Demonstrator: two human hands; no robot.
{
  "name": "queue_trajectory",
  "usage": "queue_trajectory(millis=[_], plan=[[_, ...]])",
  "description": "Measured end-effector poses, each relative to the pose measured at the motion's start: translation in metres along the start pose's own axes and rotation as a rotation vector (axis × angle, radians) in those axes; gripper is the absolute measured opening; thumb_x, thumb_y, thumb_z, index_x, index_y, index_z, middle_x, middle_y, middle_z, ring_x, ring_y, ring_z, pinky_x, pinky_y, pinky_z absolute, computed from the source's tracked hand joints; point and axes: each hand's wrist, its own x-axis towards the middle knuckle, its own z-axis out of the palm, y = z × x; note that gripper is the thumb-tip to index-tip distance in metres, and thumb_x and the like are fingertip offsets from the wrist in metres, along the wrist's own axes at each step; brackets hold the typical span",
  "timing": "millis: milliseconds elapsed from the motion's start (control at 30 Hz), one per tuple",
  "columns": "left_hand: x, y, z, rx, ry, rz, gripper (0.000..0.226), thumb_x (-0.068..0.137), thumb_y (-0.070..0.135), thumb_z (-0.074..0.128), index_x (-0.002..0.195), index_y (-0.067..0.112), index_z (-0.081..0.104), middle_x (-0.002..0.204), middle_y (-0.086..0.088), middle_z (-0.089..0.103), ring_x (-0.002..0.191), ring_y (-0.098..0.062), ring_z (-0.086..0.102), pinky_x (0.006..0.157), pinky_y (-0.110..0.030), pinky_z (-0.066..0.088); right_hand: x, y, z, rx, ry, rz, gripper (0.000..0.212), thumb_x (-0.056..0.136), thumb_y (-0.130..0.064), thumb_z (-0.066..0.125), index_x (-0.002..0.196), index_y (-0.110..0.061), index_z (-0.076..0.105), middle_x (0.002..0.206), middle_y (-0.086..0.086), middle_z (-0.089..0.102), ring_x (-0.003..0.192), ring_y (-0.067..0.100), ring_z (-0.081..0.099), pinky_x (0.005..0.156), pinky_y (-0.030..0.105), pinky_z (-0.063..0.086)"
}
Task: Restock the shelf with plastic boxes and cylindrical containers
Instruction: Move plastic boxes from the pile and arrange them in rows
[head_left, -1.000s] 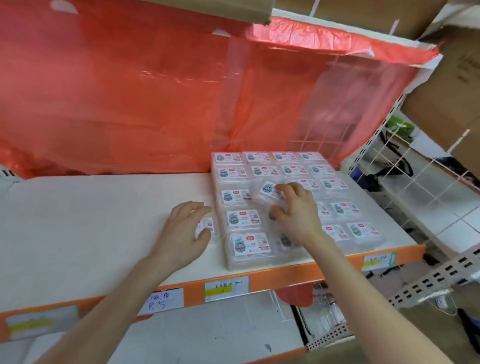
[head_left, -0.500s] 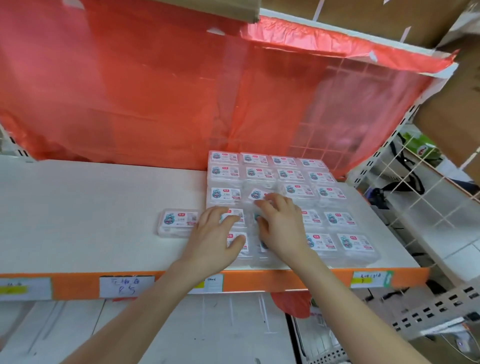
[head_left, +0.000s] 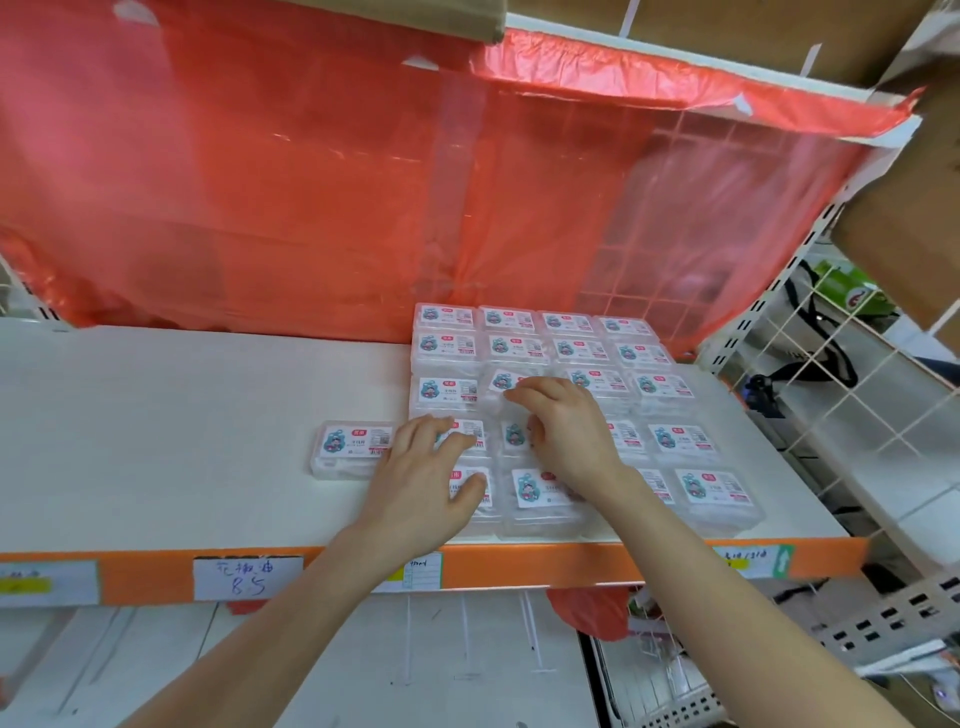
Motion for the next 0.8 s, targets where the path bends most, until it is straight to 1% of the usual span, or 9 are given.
queue_trajectory(millis=[100, 233, 300, 433, 600, 700, 800], plan=[[-0.001, 0.001, -0.001, -0.002, -0.009, -0.004, 0.052, 0.084, 0.044, 0.04, 0.131, 0.022, 0.048, 0.141, 0.0, 0.036, 0.134, -0.016, 0.019, 0.108, -0.026, 0.017, 0.003, 0.004, 0.002, -0.011, -0.013, -0.007, 0.048, 0.064, 0.02, 0.053, 0.104, -0.002, 0.069, 0.11, 0.016, 0.066, 0.103, 0.036, 0.06, 0.087, 0.047, 0.043], [-0.002, 0.0, 0.0, -0.013, 0.002, -0.002, 0.046, 0.088, 0.036, 0.051, 0.132, 0.023, 0.047, 0.141, 0.001, 0.035, 0.133, -0.015, 0.019, 0.108, -0.026, 0.018, 0.008, 0.012, 0.002, -0.015, -0.013, 0.015, 0.054, 0.064, 0.019, 0.05, 0.11, -0.005, 0.067, 0.114, 0.012, 0.065, 0.11, 0.032, 0.058, 0.093, 0.046, 0.039], [-0.001, 0.0, 0.0, -0.015, 0.004, -0.003, 0.046, 0.088, 0.036, 0.051, 0.133, 0.024, 0.046, 0.141, 0.001, 0.035, 0.133, -0.014, 0.018, 0.108, -0.026, 0.017, 0.008, 0.015, 0.003, -0.029, -0.019, 0.03, 0.054, 0.067, 0.017, 0.05, 0.113, -0.007, 0.066, 0.118, 0.009, 0.063, 0.114, 0.029, 0.055, 0.095, 0.044, 0.035], [-0.001, 0.0, 0.001, -0.016, 0.0, -0.003, 0.046, 0.089, 0.036, 0.05, 0.133, 0.025, 0.045, 0.142, 0.003, 0.034, 0.134, -0.013, 0.017, 0.108, -0.027, 0.019, 0.009, 0.017, 0.004, -0.042, -0.015, 0.056, 0.05, 0.072, 0.013, 0.051, 0.114, -0.011, 0.066, 0.12, 0.005, 0.062, 0.116, 0.027, 0.053, 0.094, 0.039, 0.031], [-0.001, 0.0, 0.001, -0.023, 0.002, -0.007, 0.046, 0.089, 0.036, 0.05, 0.133, 0.025, 0.045, 0.143, 0.004, 0.033, 0.134, -0.012, 0.016, 0.108, -0.026, 0.018, 0.009, 0.019, 0.005, -0.02, -0.009, 0.06, 0.046, 0.074, 0.013, 0.05, 0.112, -0.008, 0.067, 0.119, 0.007, 0.063, 0.115, 0.028, 0.054, 0.096, 0.039, 0.032], [-0.001, 0.0, 0.001, -0.028, -0.001, -0.006, 0.046, 0.089, 0.036, 0.05, 0.134, 0.025, 0.045, 0.143, 0.003, 0.033, 0.134, -0.011, 0.015, 0.108, -0.026, 0.017, 0.007, 0.02, 0.006, 0.002, 0.026, 0.071, 0.041, 0.074, 0.013, 0.052, 0.107, -0.005, 0.068, 0.115, 0.011, 0.064, 0.111, 0.032, 0.056, 0.096, 0.044, 0.037], [-0.001, 0.0, 0.001, -0.03, -0.007, -0.008, 0.047, 0.089, 0.036, 0.05, 0.134, 0.025, 0.045, 0.143, 0.004, 0.032, 0.134, -0.011, 0.014, 0.108, -0.025, 0.017, 0.006, 0.02, 0.007, 0.028, 0.067, 0.091, 0.034, 0.075, 0.01, 0.055, 0.103, -0.003, 0.07, 0.111, 0.015, 0.065, 0.105, 0.036, 0.058, 0.091, 0.049, 0.042]])
